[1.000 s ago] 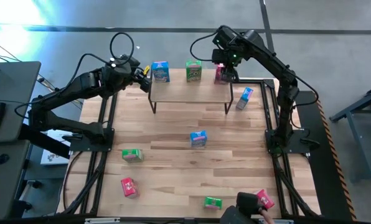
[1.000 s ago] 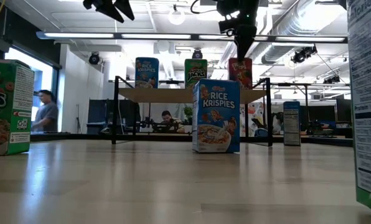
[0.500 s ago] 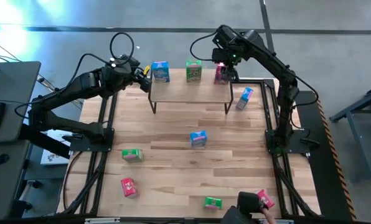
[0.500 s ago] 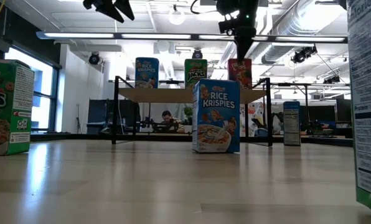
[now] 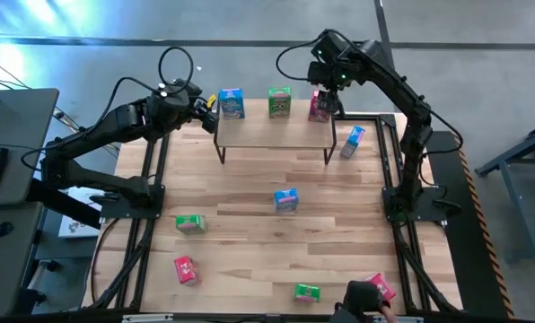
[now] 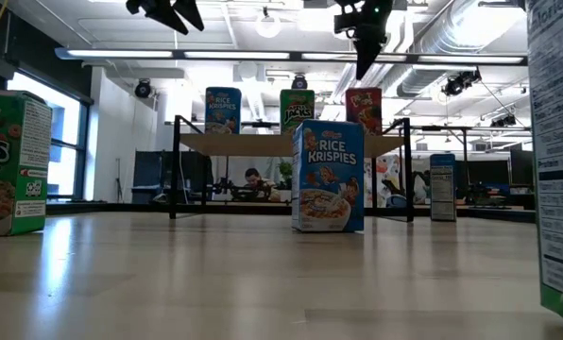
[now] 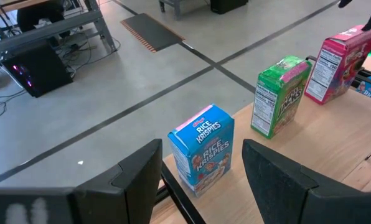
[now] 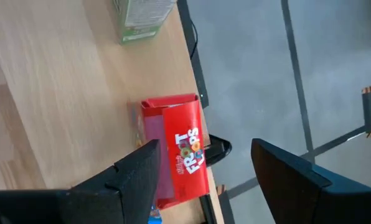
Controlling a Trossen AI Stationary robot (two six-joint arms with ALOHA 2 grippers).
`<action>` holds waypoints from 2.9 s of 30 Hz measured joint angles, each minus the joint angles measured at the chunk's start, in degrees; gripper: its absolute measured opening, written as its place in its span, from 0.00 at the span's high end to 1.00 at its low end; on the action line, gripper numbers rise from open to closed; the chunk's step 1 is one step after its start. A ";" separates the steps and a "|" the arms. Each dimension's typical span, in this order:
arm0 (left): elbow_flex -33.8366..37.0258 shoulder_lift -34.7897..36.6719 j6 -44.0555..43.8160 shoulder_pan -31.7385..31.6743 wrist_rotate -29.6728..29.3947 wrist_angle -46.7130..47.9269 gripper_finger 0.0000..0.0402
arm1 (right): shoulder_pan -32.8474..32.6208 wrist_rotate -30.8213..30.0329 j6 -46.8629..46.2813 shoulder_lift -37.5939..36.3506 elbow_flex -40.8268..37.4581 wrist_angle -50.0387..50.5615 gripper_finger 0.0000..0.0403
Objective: Stack cereal on shelf
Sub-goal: Put the bottom blue cereal box on the shelf aligned with the other blue cereal box
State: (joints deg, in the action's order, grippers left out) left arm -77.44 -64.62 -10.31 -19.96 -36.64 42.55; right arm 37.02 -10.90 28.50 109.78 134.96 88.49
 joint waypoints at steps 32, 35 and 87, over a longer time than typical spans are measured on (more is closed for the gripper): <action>0.01 0.00 0.00 0.15 1.93 0.01 0.47 | -16.14 -0.40 -22.57 -7.61 -0.02 1.55 0.40; 0.01 0.00 0.00 0.15 1.94 0.00 0.47 | -18.25 2.87 -25.36 -7.68 -0.02 1.55 0.40; -7.16 0.04 -10.64 24.25 14.89 3.65 0.47 | -38.19 12.95 -23.30 -7.37 -18.99 -4.33 0.40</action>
State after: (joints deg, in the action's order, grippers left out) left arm -84.60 -64.58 -20.94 4.29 -21.75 46.20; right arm -1.18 2.05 5.19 102.41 115.96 84.16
